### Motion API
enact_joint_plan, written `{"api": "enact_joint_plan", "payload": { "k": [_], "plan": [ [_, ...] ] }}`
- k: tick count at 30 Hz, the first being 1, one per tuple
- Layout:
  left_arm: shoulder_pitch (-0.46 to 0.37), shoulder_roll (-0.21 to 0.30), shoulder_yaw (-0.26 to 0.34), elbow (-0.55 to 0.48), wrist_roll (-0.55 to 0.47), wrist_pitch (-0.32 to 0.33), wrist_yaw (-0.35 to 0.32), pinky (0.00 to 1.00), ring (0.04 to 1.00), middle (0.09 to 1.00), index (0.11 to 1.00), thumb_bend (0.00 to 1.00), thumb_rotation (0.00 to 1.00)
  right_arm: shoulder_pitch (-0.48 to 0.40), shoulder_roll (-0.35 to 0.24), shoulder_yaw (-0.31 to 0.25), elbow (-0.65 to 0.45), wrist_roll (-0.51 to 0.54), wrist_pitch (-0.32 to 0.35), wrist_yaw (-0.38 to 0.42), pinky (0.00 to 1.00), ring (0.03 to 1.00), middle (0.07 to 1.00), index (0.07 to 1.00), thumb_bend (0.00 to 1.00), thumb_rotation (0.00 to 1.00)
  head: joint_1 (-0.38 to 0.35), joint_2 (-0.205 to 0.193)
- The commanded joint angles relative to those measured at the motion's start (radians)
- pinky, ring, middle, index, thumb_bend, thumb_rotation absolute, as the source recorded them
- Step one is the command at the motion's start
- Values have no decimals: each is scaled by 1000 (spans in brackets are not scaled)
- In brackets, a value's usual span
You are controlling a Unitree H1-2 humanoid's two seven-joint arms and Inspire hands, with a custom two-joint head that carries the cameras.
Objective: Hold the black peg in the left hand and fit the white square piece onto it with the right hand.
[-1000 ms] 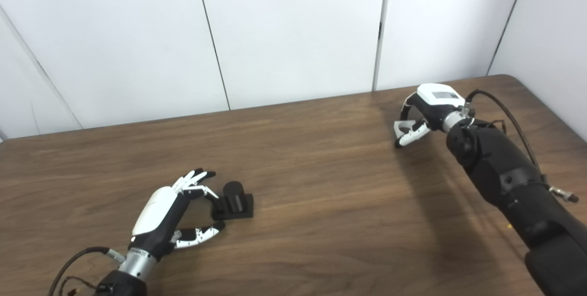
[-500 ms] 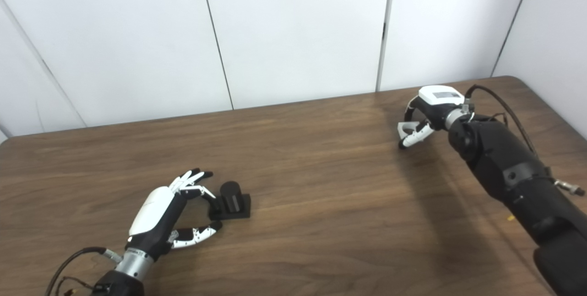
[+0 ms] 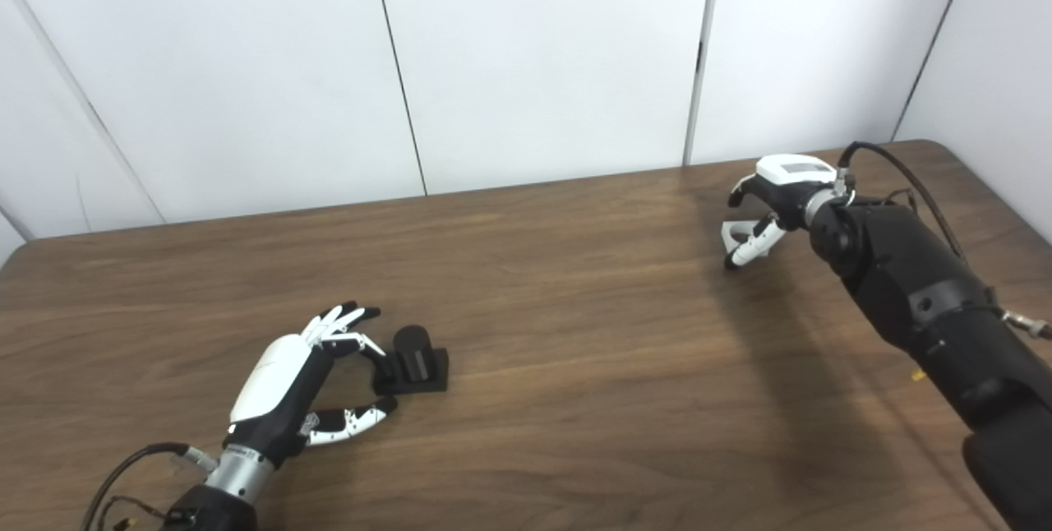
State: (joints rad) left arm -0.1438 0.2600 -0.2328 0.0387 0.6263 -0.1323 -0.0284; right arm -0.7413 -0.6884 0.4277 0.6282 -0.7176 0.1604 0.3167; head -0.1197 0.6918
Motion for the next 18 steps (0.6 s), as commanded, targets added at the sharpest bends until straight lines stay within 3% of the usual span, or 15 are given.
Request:
{"api": "enact_joint_plan", "payload": {
  "k": [1, 18],
  "plan": [
    [-24, 18, 9, -27, -3, -6, 1, 989, 980, 914, 484, 521, 63, 9, -46, 10, 33, -29, 28, 30, 818, 920, 921, 815, 753, 239, 0, 1],
    [-29, 17, 9, -21, -2, -5, 1, 996, 982, 912, 484, 521, 65, 16, -64, 22, 7, -47, 42, 31, 821, 915, 912, 756, 722, 227, -3, 7]
  ]
}}
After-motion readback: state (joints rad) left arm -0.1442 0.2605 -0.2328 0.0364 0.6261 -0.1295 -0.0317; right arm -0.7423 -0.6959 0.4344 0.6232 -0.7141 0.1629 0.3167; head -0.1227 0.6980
